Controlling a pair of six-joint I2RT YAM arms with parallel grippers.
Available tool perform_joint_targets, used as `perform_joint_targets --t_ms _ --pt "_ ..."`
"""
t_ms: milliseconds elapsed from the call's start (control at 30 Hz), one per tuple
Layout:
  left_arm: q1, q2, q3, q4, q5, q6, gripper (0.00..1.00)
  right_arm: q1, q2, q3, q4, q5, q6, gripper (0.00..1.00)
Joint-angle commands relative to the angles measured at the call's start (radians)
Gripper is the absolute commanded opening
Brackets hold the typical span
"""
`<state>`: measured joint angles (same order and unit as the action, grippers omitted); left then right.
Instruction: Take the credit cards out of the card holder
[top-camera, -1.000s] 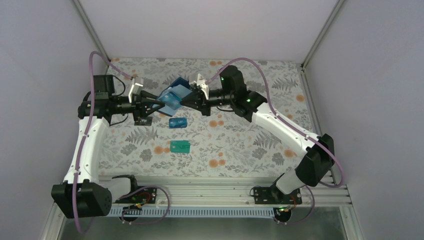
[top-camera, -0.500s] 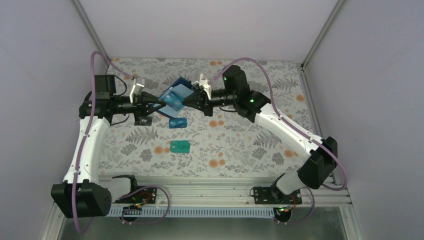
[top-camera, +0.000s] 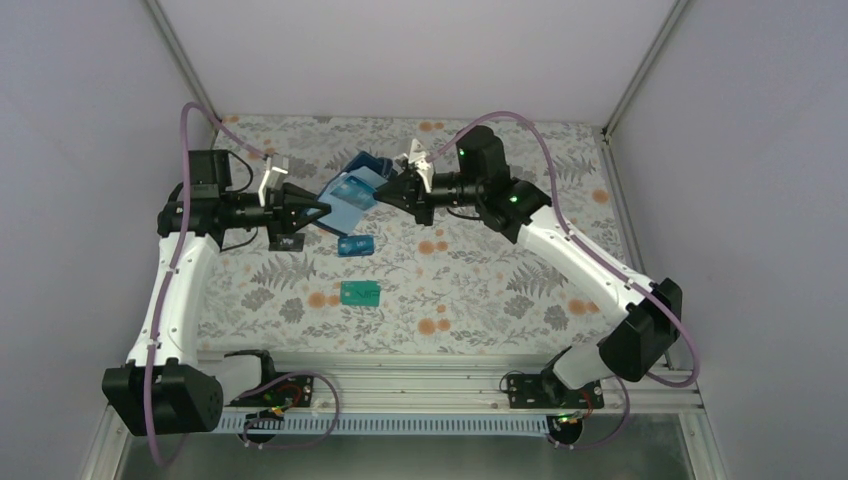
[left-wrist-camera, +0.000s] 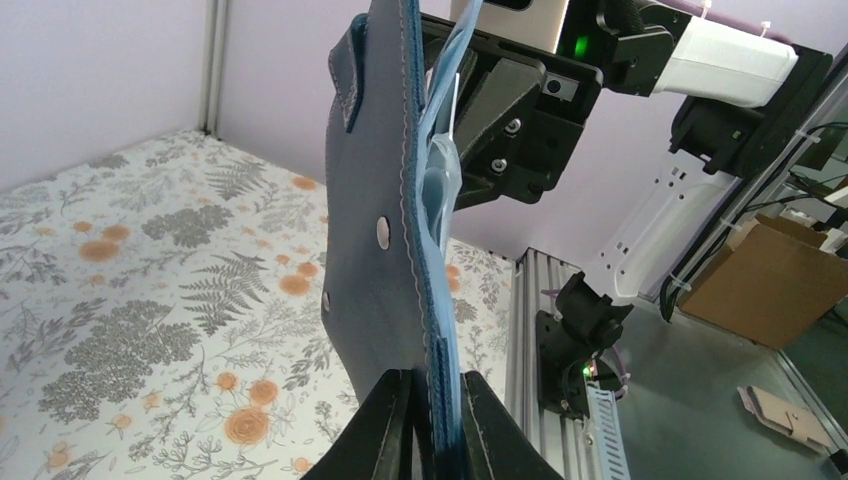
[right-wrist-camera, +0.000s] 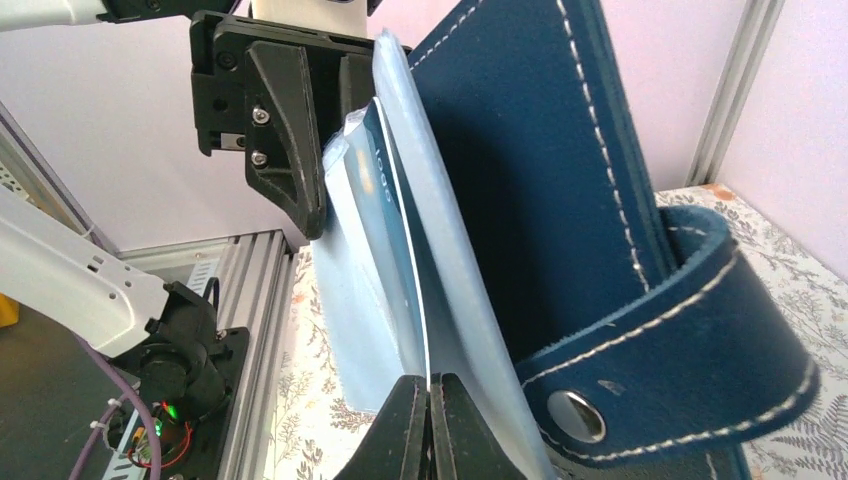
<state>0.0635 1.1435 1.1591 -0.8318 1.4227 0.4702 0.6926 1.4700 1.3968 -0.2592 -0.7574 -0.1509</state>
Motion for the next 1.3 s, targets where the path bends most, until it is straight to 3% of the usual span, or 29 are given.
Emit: perform_joint_targets --t_ms 0,100,400,867,1033,1133,1267 --pt "0.001 -0.003 -0.001 -0.015 0.034 0.018 0.10 -0.020 -0.033 0.002 0.046 0.034 0.002 0.04" --pt "0.000 -0.004 0.000 -0.016 0.031 0.019 0.03 -0.021 -0.037 -0.001 0.046 0.038 0.001 0.04" --pt "0.001 0.001 -0.009 0.055 -0.110 -0.068 0.02 -0.060 -0.088 -0.012 0.016 0.090 -0.012 0.04" --pt "0.002 -0.006 0.002 0.051 -0.128 -0.067 0.02 -0.101 -0.128 -0.041 0.025 0.015 -0.011 0.04" --pt "0.045 -0.012 0.033 0.133 -0.377 -0.216 0.02 -0.157 -0.090 0.024 -0.067 0.038 -0.069 0.04" --pt "0.099 -0.015 0.023 0.169 -0.542 -0.282 0.02 -0.170 0.033 0.134 -0.195 0.104 -0.104 0.04" --pt "0.165 -0.027 0.026 0.196 -0.602 -0.335 0.03 -0.162 0.215 0.212 -0.317 0.117 -0.157 0.04"
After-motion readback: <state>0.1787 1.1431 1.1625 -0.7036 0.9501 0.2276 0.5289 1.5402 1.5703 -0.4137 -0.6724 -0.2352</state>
